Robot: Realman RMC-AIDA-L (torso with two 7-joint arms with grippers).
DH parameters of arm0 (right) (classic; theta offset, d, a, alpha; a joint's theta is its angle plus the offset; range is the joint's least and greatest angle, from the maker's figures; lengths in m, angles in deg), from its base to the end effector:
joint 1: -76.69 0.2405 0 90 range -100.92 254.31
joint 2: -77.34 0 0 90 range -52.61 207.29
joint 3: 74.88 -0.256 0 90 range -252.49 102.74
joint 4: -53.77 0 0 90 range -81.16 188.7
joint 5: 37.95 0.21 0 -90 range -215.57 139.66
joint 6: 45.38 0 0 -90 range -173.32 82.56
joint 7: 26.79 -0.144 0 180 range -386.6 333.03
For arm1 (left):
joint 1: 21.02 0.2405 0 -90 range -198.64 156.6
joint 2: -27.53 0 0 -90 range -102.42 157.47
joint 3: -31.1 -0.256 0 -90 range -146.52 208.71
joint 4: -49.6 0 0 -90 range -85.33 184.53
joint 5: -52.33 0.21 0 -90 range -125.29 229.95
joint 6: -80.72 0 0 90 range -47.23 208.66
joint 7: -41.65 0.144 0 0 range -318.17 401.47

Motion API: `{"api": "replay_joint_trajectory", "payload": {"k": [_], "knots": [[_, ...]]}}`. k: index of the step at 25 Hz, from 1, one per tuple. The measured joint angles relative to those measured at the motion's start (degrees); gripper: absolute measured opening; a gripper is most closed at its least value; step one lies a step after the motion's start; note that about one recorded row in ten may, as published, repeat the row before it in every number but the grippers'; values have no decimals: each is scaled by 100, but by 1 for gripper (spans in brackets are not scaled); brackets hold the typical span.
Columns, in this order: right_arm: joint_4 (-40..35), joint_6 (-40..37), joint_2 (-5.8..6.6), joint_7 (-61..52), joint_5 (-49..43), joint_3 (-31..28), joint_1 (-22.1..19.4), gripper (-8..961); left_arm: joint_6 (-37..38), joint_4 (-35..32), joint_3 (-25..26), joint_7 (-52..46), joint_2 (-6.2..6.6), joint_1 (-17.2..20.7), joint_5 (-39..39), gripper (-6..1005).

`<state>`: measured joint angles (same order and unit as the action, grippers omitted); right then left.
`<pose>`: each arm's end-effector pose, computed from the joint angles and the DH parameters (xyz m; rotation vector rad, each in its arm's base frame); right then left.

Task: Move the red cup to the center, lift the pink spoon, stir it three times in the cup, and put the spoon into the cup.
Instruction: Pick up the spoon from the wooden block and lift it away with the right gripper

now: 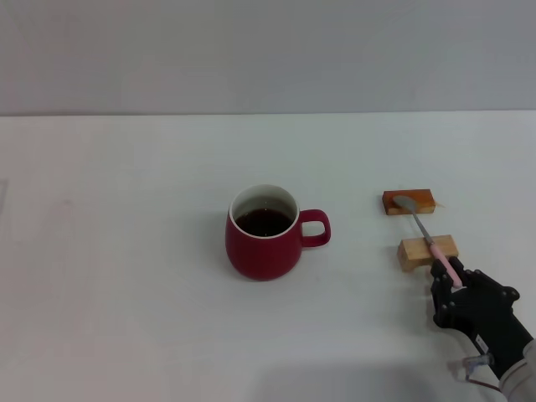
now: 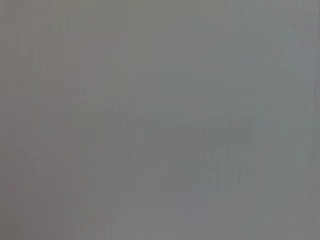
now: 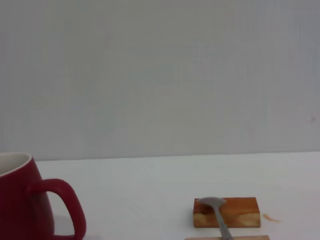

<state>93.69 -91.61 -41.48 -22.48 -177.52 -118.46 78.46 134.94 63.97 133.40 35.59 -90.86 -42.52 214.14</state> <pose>0.3125 0.2374 -0.0968 -1.8123 0.7803 0.5665 -0.3912 0.3353 0.0616 -1.1962 -0.6943 -0.5349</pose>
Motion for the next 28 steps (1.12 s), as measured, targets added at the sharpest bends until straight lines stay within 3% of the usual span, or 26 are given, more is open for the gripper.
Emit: {"api": "replay_joint_trajectory", "payload": {"k": [28], "knots": [[263, 50, 5, 1204, 9, -396, 19, 157, -27, -20, 0, -68, 12, 6, 9, 846]]}}
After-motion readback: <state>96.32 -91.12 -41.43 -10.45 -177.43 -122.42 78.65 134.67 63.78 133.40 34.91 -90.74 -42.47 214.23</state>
